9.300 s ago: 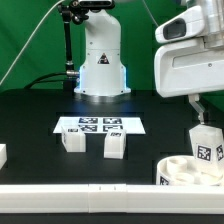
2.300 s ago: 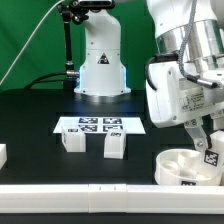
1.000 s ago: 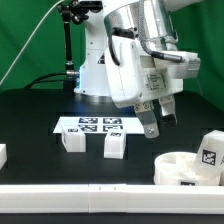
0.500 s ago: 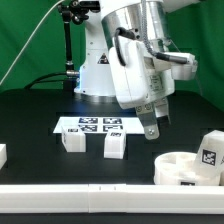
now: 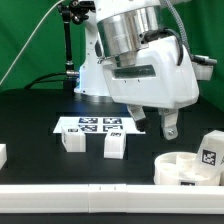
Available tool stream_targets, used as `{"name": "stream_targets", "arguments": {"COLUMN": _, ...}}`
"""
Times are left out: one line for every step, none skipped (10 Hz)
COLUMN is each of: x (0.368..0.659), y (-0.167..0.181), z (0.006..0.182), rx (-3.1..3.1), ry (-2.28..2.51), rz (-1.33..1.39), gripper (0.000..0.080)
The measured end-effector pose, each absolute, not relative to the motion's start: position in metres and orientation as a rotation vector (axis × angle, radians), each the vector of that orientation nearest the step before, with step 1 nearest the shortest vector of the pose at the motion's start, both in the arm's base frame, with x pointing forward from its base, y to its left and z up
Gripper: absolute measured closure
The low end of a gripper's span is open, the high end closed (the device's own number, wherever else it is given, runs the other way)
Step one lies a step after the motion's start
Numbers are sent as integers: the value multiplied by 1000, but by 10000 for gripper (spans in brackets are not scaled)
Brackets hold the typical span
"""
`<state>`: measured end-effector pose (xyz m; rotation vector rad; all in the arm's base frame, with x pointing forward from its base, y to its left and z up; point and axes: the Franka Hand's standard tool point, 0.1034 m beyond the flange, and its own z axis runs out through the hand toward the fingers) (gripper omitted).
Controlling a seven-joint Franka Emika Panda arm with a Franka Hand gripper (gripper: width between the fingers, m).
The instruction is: Assemble stool
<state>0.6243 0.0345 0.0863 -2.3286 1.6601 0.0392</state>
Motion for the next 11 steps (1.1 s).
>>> {"name": "stream_targets", "arguments": {"x": 625, "y": 34, "z": 86, "rx": -2360, "ry": 1615, "rz": 30, "gripper": 150}}
{"name": "stream_targets", "arguments": {"x": 624, "y": 34, "z": 86, "rx": -2427, "ry": 1515, "rz": 12, "gripper": 150}}
{"name": "stream_targets", "arguments": {"x": 624, "y": 32, "z": 86, "rx": -2487, "ry": 1421, "rz": -4, "gripper": 150}}
{"name": "stream_targets", "arguments": {"x": 624, "y": 31, "z": 86, "rx": -2540, "ry": 1332, "rz": -19, "gripper": 150}}
{"name": "stream_targets", "arguments": {"x": 623, "y": 29, "z": 85, "rx": -2671, "ry": 1135, "rz": -45, "gripper": 150}}
{"name": "stream_targets", "arguments": {"x": 622, "y": 29, "z": 84, "rx": -2795, "ry": 940, "rz": -71, "gripper": 150}}
{"name": "stream_targets", "arguments": {"x": 622, "y": 32, "z": 84, "rx": -2871, "ry": 814, "rz": -85, "gripper": 150}}
{"name": "stream_targets", "arguments": {"x": 622, "y": 34, "z": 84, "rx": -2946, "ry": 637, "rz": -98, "gripper": 150}}
{"name": "stream_targets", "arguments": {"x": 622, "y": 34, "z": 84, "rx": -2985, "ry": 520, "rz": -104, "gripper": 150}}
{"name": "stream_targets", "arguments": {"x": 622, "y": 32, "z": 84, "rx": -3000, "ry": 443, "rz": -109, "gripper": 150}}
{"name": "stream_targets", "arguments": {"x": 622, "y": 30, "z": 84, "rx": -3017, "ry": 333, "rz": -115, "gripper": 150}}
